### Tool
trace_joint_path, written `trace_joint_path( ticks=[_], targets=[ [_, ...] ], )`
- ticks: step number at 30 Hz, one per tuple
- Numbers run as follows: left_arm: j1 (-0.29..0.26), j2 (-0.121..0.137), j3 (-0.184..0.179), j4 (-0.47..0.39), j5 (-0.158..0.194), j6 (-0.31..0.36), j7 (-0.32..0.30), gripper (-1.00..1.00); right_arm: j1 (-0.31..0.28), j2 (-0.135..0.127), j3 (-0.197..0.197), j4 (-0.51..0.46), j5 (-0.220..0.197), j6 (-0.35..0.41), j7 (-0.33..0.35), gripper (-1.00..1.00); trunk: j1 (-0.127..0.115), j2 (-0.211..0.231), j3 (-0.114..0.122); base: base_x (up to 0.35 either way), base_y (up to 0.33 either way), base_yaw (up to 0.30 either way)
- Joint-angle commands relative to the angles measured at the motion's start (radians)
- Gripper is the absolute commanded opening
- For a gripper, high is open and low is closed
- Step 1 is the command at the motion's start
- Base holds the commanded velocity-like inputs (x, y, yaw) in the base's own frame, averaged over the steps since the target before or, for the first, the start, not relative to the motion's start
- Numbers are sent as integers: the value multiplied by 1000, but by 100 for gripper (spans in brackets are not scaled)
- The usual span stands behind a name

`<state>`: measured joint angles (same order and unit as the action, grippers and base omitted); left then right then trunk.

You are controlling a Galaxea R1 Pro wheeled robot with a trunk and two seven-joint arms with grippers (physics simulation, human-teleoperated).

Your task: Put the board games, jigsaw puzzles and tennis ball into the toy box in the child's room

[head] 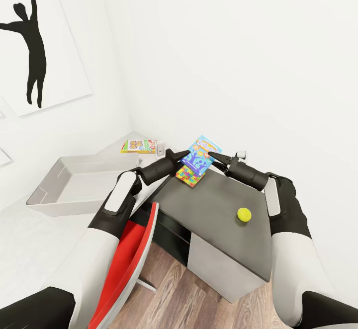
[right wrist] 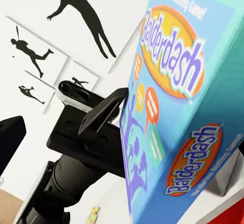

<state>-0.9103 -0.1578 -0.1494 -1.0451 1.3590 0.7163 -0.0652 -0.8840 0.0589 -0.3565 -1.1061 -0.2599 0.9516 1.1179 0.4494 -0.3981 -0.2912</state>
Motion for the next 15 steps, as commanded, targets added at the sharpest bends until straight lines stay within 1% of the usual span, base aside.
trace_joint_path(
  ticks=[1,15],
  targets=[
    [-1,0,1,0,-3,3,-4,-100,-1,1,-2,0,1,4,3,100,1,-2,-2,0,0,0],
    [-1,-1,-1,14,-3,3,-4,-100,-1,1,-2,0,-1,4,4,100,1,-2,-2,0,0,0]
  ],
)
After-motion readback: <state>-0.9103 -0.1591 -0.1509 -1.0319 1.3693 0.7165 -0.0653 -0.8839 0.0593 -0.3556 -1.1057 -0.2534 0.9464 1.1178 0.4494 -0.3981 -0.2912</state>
